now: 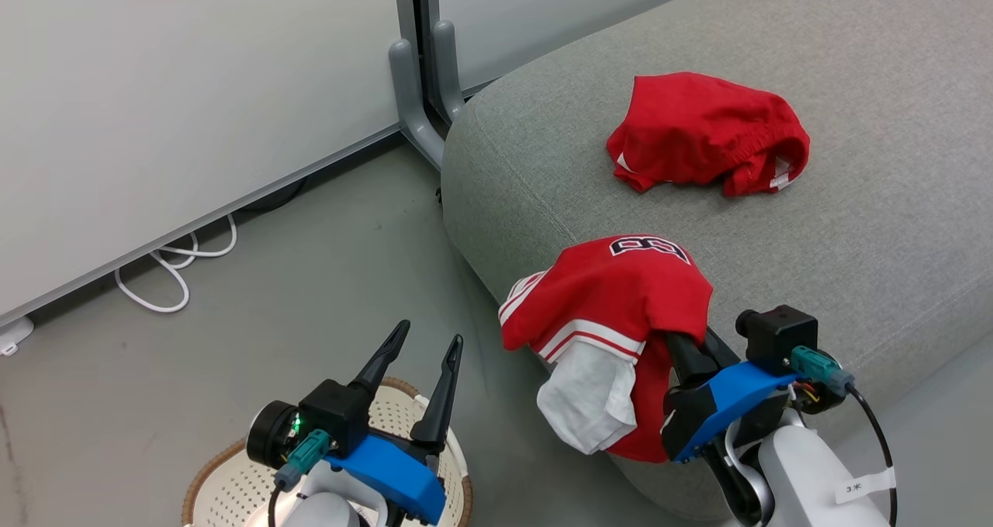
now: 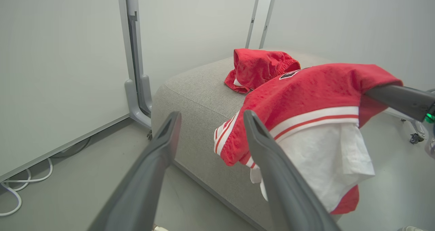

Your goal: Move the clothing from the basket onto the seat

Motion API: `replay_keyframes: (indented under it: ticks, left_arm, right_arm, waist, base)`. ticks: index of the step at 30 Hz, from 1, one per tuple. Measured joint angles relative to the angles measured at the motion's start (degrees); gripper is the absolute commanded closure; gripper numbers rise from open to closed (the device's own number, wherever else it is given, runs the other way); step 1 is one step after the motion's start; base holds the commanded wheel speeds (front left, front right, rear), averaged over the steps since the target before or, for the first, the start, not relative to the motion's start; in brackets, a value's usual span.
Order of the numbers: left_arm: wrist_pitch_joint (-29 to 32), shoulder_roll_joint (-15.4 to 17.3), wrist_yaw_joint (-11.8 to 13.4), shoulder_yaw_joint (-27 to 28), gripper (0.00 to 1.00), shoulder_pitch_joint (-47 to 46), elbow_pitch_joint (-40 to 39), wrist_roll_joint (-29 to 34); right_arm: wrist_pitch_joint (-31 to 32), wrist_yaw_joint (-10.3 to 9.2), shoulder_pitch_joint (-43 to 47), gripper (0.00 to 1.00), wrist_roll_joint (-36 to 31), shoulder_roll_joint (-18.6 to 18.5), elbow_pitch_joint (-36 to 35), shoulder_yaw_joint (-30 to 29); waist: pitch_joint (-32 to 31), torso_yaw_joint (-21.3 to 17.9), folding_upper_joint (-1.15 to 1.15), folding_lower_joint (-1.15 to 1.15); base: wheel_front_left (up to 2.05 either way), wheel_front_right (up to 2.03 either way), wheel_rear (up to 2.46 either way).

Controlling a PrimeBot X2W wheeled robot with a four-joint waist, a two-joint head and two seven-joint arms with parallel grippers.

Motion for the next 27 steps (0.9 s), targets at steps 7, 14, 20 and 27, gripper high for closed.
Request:
replay_keyframes:
  ticks: [7,14,20,27]
  left_arm:
    - [0.0,0.0,0.0,-0.3,0.0,-0.1,0.0,0.0]
    - [0.0,0.1,0.0,-0.3,0.0,-0.4,-0.1,0.0]
    - [0.0,0.8,0.0,-1.1,0.0,-1.7,-0.3,0.4]
    - [0.0,3.0,0.0,-1.7,0.0,-4.8,-1.2,0.9]
  right_arm:
    - [-0.1,0.01,0.0,1.0,0.1,0.0,0.3,-0.1]
    - [0.1,0.0,-0.9,1.0,1.5,0.0,-0.1,-1.0]
    - [2.3,0.0,-7.7,1.0,0.9,-1.3,-1.8,-4.2]
    - [8.7,0.01,-18.5,1.0,2.5,-5.0,-5.1,-9.2]
  waist:
    - [-0.1,0.3,0.0,0.0]
    - [0.5,0.6,0.0,0.0]
    - [2.4,0.9,0.0,0.0]
    - [6.8,1.6,0.0,0.0]
  base:
    - [0.0,0.0,0.0]
    - [0.0,0.0,0.0]
    - [0.0,0.0,0.0]
    - [0.0,0.0,0.0]
